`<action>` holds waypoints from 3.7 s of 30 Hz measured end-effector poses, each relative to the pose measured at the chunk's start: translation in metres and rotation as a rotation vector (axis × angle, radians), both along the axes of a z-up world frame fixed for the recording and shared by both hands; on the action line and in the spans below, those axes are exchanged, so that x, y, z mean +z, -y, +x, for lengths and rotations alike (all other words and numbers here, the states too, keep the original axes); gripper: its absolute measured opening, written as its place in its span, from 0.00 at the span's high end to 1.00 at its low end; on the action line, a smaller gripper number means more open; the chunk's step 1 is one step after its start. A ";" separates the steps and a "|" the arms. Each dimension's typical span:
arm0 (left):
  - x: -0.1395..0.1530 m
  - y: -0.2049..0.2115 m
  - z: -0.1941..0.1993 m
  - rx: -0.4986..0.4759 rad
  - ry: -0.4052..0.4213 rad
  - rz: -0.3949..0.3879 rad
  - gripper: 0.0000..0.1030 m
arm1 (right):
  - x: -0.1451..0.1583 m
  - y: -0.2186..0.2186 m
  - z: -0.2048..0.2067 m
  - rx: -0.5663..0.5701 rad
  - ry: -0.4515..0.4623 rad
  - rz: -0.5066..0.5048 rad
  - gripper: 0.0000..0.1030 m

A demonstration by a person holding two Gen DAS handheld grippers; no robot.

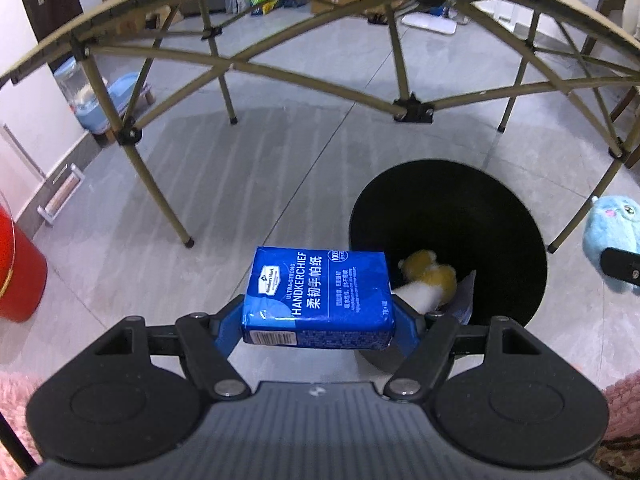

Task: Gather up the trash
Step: 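Carry the blue plush and tissue pack down over the black bin with both tools, then lower the tissue pack into the bin and open the left tool, then move the right tool holding the blue plush over the bin opening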

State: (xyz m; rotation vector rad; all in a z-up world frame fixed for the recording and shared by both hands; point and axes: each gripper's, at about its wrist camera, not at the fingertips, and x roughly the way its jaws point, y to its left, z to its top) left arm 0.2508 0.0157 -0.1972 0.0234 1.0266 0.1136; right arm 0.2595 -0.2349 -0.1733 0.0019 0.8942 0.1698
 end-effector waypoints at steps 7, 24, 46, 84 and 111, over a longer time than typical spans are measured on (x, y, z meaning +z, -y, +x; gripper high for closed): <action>-0.006 0.002 0.006 0.005 -0.044 0.007 0.29 | -0.005 -0.002 0.007 -0.006 -0.020 -0.006 0.34; -0.006 0.015 0.024 0.011 -0.046 0.045 0.29 | -0.004 0.006 0.023 -0.077 -0.006 -0.002 0.34; -0.008 0.070 0.069 -0.029 -0.071 -0.020 0.29 | -0.004 0.021 0.051 -0.175 0.017 -0.010 0.34; -0.028 0.093 0.089 0.002 -0.150 -0.091 0.00 | -0.008 0.034 0.053 -0.224 0.014 -0.034 0.34; -0.011 0.064 0.083 0.000 -0.101 -0.089 0.00 | -0.012 0.034 0.048 -0.198 -0.014 -0.034 0.34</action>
